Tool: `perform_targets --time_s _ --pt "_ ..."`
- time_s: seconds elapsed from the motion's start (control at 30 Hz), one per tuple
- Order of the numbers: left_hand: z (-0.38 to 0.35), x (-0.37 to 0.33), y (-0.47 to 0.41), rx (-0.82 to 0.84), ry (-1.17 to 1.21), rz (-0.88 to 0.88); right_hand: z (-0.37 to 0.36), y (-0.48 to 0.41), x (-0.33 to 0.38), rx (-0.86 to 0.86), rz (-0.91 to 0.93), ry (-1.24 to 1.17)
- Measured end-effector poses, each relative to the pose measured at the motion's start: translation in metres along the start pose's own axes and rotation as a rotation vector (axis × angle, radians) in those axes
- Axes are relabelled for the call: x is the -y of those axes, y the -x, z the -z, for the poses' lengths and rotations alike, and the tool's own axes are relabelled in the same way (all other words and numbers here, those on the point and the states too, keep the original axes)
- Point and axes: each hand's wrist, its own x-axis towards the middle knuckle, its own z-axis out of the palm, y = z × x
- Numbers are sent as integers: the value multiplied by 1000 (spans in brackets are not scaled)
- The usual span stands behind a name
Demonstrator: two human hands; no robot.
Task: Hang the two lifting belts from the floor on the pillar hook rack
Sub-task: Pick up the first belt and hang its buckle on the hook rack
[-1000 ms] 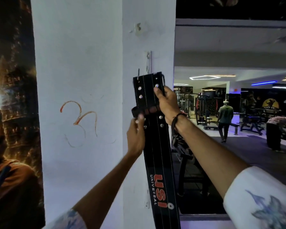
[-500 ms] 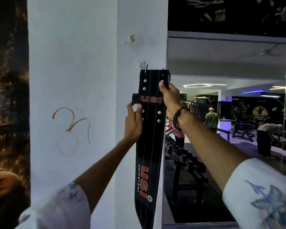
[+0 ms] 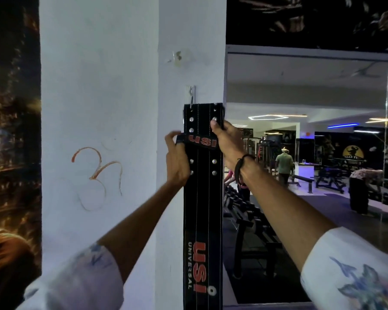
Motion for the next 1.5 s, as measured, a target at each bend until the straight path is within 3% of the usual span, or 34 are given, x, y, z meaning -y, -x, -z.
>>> perform_targets --time_s 0.07,0.23,0.47,0.57,0.7,0.77,1.0,1.5 --pt "5 -12 -11 89 44 13 4 3 -1 18 -22 -36" --pt "18 -9 -17 304 240 260 19 4 -6 123 -107 -48" --pt "18 -14 -22 426 51 112 12 20 -25 132 -134 -10" --pt "20 -3 -16 397 41 77 12 23 -39 75 -117 -139" --pt "21 11 -12 371 73 97 11 24 -61 14 147 71" --pt "24 18 -13 392 55 126 9 26 -73 -24 195 79" --pt "32 58 -23 414 -97 102 -10 10 -118 -4 136 101" --pt "15 121 -100 298 -92 223 -42 -70 -155 37 -43 217"
